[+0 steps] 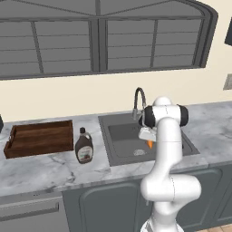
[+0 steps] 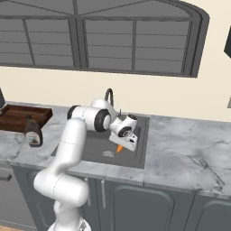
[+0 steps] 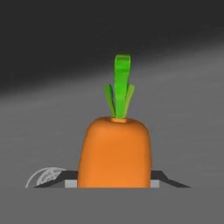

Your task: Pick up all produce items and place them in the sink. Turn on the sink faucet to wash them. Then turn the sink off and put them in the tray.

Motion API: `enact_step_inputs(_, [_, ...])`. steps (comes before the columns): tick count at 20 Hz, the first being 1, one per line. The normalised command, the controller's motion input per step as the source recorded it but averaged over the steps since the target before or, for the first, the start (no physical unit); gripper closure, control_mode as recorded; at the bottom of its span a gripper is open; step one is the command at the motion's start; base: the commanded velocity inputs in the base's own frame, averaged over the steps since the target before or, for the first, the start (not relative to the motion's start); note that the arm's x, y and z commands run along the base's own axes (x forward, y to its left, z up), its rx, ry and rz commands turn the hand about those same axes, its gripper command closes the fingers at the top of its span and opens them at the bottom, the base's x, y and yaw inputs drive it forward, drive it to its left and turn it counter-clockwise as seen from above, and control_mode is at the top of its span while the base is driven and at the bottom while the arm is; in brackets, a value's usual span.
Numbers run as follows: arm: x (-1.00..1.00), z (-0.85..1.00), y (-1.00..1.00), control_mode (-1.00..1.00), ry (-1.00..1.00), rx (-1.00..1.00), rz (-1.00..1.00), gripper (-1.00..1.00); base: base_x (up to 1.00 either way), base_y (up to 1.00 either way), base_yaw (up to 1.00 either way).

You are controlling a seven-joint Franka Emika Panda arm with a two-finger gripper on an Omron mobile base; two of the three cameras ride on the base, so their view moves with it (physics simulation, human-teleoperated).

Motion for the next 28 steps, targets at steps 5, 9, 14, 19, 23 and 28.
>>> enact_step_inputs(5, [0.28, -0.40, 0.00, -1.00, -0.03, 0.00, 0.00, 1.00, 0.00, 0.00, 0.00])
enact_step_inputs(9, [0.13, -0.24, 0.05, -1.00, -0.02, 0.00, 0.00, -1.00, 0.00, 0.00, 0.00])
enact_step_inputs(14, [-0.01, 0.06, 0.00, -1.00, -0.09, 0.00, 0.00, -1.00, 0.00, 0.00, 0.00])
enact_step_inputs(19, [-0.13, 0.53, 0.00, -1.00, -0.15, 0.00, 0.00, -1.00, 0.00, 0.00, 0.00])
enact_step_inputs(23, [-0.32, 0.91, -0.03, -1.00, -0.14, 0.00, 0.00, -1.00, 0.00, 0.00, 0.00])
enact_step_inputs(28, [-0.15, 0.90, -0.24, -1.00, -0.11, 0.06, 0.03, -1.00, 0.00, 0.00, 0.00])
